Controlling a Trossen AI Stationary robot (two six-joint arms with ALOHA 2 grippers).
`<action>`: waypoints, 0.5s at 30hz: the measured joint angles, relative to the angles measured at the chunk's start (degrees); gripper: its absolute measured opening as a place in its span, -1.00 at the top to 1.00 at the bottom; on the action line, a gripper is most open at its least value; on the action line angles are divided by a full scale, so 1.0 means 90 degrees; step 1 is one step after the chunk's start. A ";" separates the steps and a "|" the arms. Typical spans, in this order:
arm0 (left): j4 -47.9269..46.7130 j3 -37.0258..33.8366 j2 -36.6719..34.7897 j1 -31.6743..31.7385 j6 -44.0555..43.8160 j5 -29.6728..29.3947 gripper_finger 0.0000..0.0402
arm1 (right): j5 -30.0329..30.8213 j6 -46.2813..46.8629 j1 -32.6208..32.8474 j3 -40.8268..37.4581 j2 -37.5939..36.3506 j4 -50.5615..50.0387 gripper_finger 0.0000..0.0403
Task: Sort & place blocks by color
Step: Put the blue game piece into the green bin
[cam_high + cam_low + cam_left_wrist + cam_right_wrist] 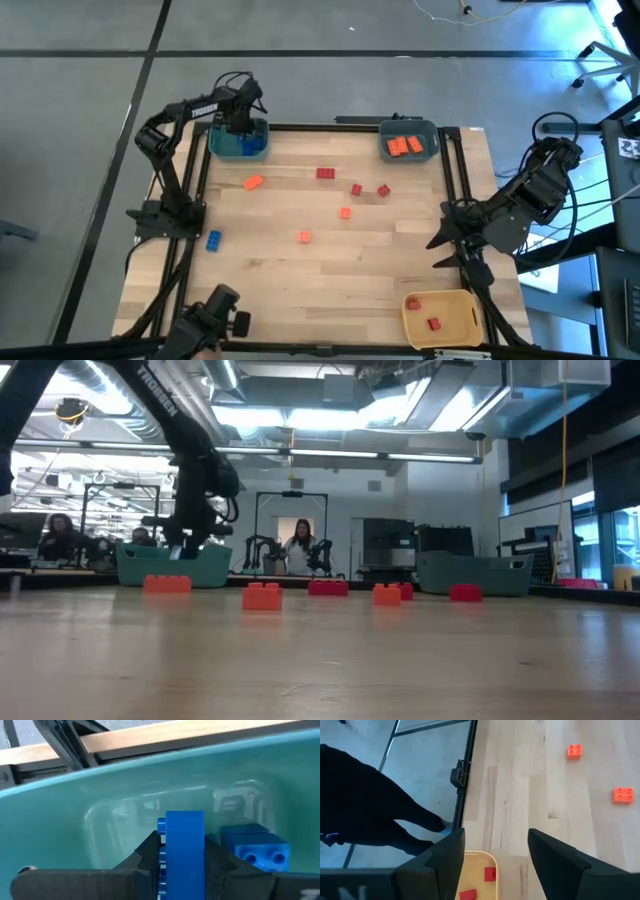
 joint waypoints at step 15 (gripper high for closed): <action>0.0330 -0.0545 0.0005 -0.0005 0.0436 -0.0233 0.29 | 0.0015 0.0164 -0.0001 0.0000 0.0000 0.0002 -0.08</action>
